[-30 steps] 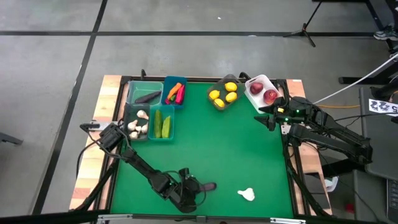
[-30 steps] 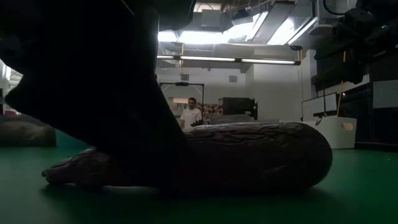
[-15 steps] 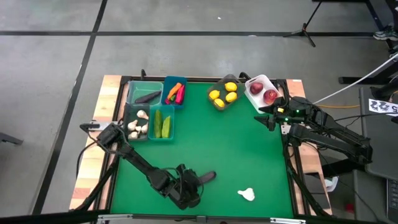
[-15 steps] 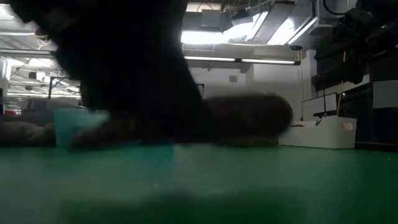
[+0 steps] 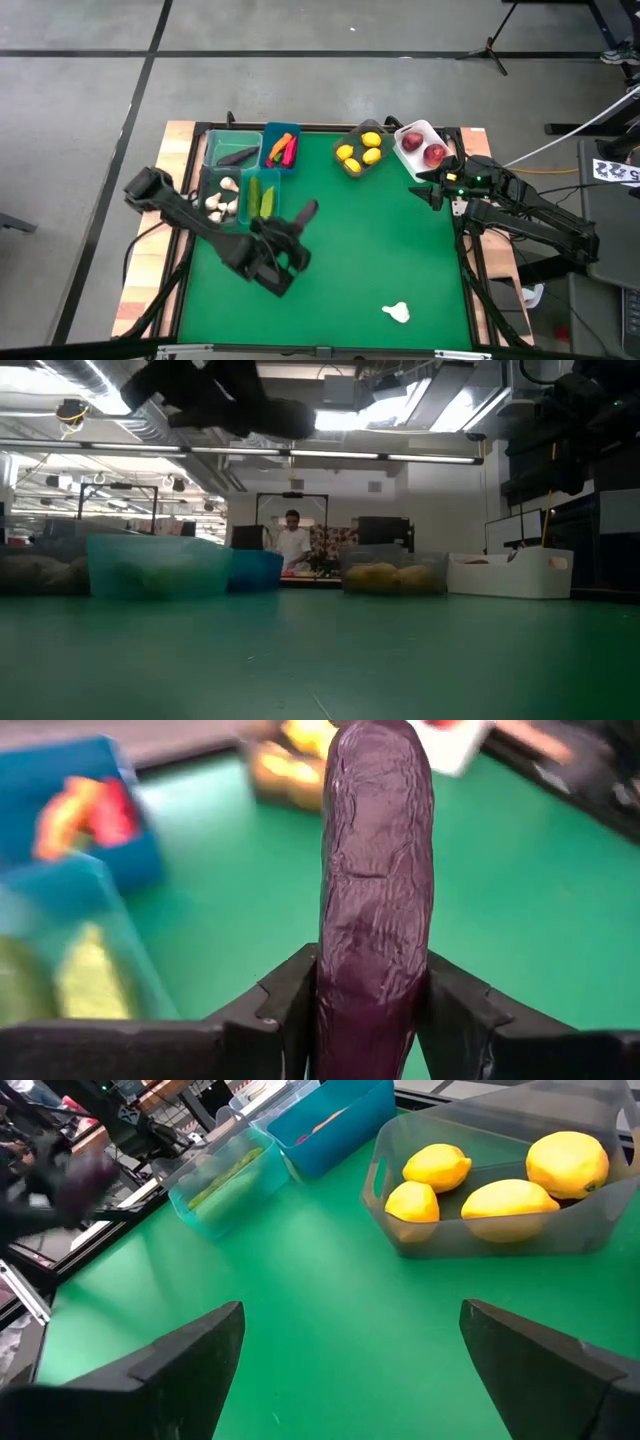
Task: Sort produce into baskets
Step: Put the purple eggplant into the transparent bin
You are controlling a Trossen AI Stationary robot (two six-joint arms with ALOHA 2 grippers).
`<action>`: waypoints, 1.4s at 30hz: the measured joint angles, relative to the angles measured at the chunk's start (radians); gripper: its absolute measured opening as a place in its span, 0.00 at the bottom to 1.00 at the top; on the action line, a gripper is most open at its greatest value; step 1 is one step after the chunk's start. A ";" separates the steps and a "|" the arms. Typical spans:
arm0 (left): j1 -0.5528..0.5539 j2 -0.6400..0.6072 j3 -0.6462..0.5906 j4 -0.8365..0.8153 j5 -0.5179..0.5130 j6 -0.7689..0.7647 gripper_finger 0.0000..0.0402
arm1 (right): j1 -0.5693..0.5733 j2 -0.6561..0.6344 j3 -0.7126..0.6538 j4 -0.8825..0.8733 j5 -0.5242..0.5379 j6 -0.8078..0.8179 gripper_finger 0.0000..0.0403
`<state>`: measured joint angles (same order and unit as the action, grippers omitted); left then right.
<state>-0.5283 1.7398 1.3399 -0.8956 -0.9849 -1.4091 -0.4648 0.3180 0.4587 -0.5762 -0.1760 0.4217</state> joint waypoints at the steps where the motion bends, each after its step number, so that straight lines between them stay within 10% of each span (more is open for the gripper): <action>1: 0.011 -0.019 0.000 -0.037 -0.015 -0.032 0.35 | 0.000 0.000 0.000 -0.001 0.000 0.000 0.92; 12: 0.181 -0.127 0.000 -0.667 0.016 -0.355 0.35 | 0.000 0.000 0.000 -0.001 0.000 0.000 0.92; 22: 0.491 -0.289 -0.080 -0.674 0.128 -0.174 0.35 | 0.000 0.000 0.000 0.002 0.000 -0.006 0.92; 42: 1.091 -0.324 -0.090 -0.452 0.435 1.049 0.35 | 0.000 0.000 0.000 0.002 0.008 -0.008 0.92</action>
<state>0.5623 1.4155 1.2503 -1.3473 -0.5496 -0.3605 -0.4644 0.3183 0.4588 -0.5747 -0.1680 0.4137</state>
